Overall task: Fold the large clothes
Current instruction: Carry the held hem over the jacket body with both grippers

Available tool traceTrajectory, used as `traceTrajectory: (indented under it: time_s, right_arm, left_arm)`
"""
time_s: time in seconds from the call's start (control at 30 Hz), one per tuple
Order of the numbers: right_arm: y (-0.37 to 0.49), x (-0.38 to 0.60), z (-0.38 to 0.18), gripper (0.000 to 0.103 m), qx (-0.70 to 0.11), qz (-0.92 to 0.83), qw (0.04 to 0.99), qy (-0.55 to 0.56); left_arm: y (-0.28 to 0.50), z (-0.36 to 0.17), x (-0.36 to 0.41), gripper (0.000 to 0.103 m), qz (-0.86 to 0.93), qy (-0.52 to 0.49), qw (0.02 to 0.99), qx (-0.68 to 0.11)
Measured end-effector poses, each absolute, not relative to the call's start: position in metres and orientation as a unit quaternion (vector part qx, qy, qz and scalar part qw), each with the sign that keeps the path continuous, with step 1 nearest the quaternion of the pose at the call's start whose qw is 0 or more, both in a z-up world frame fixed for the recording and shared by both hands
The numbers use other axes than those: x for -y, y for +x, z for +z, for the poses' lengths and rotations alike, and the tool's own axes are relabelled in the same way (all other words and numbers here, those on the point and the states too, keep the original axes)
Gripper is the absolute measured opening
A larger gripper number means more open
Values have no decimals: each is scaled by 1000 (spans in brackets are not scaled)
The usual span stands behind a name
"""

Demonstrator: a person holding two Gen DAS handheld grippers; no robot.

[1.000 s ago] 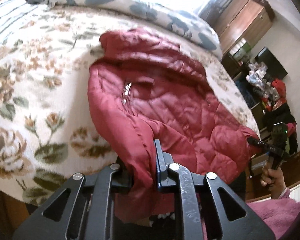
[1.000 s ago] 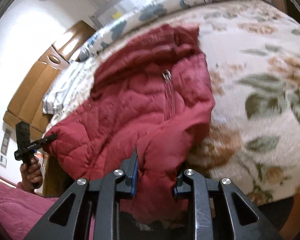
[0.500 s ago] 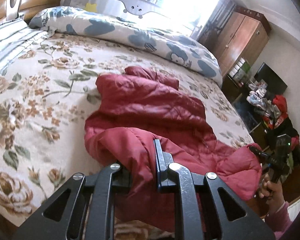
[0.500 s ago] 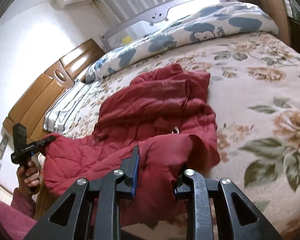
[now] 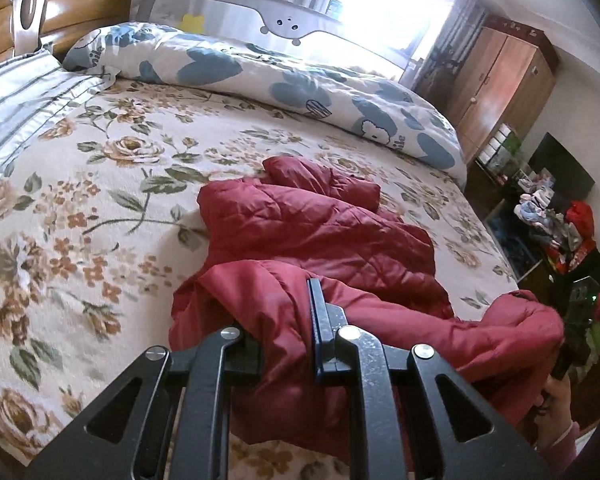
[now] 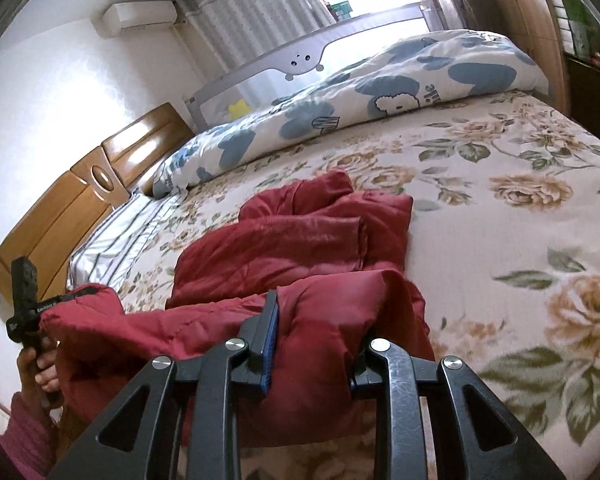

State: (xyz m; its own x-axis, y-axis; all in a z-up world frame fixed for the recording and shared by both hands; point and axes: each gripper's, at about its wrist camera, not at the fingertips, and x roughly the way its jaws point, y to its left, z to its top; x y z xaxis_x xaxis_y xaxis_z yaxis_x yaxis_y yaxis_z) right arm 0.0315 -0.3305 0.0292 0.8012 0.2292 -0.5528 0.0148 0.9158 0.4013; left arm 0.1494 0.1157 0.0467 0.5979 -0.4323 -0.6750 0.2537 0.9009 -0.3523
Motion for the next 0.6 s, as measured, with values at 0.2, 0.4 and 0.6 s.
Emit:
traceTrajectory:
  time_s: [0.2,0.4,0.6]
  right_arm:
    - [67,340,29,25,-304,47,928,208]
    - [104,351,26,26,-300,31,926,227]
    - [144,360,24,26,-297,10,928,224]
  left_arm:
    - [180,49,-110,14,-179,-113,890,-404]
    - [215,44,-104,14,-162,-126,891,-404]
    - [252,38,-96,15,-144,-127,895,-403]
